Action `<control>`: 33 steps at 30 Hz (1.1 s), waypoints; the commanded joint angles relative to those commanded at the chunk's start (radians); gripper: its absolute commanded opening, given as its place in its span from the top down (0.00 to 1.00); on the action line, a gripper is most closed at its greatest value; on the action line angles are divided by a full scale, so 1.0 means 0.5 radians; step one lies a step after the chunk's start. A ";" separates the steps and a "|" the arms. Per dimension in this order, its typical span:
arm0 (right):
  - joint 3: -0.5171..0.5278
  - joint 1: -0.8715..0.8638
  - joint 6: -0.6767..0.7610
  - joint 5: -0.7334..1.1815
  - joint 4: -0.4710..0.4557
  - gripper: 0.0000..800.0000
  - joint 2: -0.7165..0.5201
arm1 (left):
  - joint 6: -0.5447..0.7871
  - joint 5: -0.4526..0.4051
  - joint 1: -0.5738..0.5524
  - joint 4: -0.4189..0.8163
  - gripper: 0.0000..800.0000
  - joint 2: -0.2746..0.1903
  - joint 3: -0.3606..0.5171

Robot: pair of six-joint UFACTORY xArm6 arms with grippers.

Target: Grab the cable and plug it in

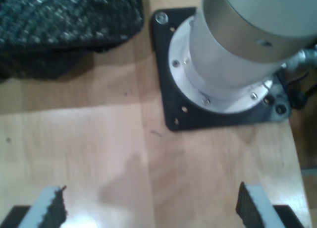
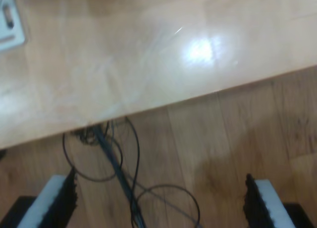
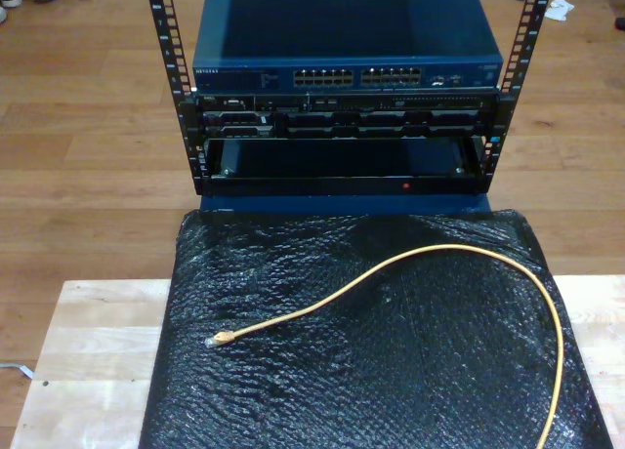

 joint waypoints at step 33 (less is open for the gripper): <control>-0.482 0.371 0.236 0.160 0.408 0.01 0.423 | -0.733 -0.018 -0.580 -0.433 0.00 0.009 -0.015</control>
